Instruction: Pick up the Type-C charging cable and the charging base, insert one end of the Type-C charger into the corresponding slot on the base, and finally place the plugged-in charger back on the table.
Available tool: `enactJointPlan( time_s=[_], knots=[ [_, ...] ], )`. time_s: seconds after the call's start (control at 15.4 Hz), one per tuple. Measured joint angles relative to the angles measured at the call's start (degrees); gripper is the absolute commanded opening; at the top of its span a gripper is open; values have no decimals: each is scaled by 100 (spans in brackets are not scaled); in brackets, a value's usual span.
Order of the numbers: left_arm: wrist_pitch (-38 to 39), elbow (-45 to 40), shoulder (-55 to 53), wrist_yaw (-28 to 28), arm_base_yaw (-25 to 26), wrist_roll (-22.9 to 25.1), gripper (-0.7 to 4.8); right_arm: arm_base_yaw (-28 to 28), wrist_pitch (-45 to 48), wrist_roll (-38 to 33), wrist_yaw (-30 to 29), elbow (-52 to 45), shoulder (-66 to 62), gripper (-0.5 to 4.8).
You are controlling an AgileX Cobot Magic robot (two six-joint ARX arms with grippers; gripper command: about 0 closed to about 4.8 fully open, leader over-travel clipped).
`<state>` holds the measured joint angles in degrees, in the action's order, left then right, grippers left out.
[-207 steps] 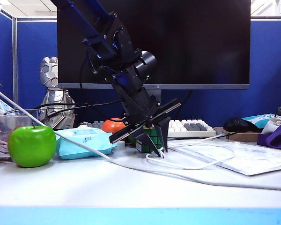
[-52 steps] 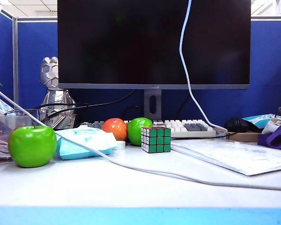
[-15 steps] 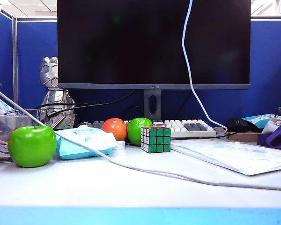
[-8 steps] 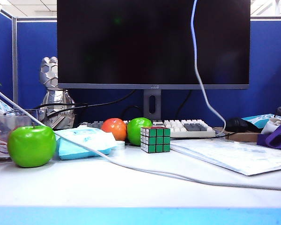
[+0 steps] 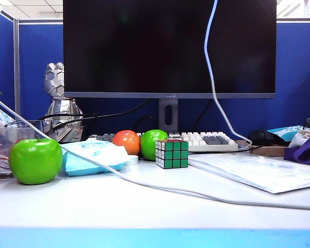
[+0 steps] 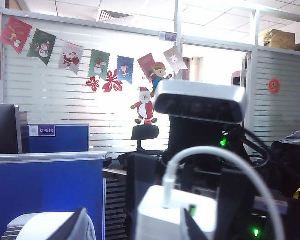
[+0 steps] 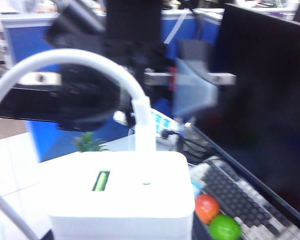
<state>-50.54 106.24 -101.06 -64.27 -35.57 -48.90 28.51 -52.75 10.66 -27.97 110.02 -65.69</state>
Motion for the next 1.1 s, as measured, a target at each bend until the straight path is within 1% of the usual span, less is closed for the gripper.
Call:
enactJointPlan(
  time_s=[0.19, 0.26, 0.32, 0.45, 0.52, 0.58, 0.65, 0.84, 0.91, 0.97, 1.04, 1.1],
  knots=[
    [35, 0, 7, -4, 39, -90, 234, 0, -7, 7, 256, 0, 0, -1],
    [181, 0, 11, -13, 66, -96, 228, 0, -33, 11, 509, 0, 0, -1],
    [286, 2, 11, -20, 68, -96, 163, 0, -66, 11, 651, 0, -2, -1],
    [953, 0, 11, -24, 120, -70, 36, -2, -396, 9, 1314, 7, -74, -1],
    [1239, 0, 7, -24, 197, -70, 15, 0, -708, 9, 1681, 4, -216, -1],
    [1333, 0, 7, -24, 234, -70, -4, -2, -826, 7, 1770, 2, -278, -1],
    [1394, 0, 7, -24, 289, -92, -5, -4, -1069, 9, 1902, -17, -411, -1],
    [1353, 0, 63, -214, 315, -94, -2, 0, -1220, 9, 1871, -26, -531, -1],
    [1244, 2, 85, -376, 315, -92, 54, -2, -1180, 11, 1705, -24, -518, -1],
    [1152, 2, 85, -544, 315, -94, 163, -2, -1084, 13, 1390, -22, -511, -1],
    [1110, 2, 76, -625, 315, -105, 228, -2, -1032, 13, 1167, -22, -511, -1],
    [1040, 0, 74, -632, 315, -103, 242, -2, -990, 13, 990, -22, -501, -1]
  ],
)
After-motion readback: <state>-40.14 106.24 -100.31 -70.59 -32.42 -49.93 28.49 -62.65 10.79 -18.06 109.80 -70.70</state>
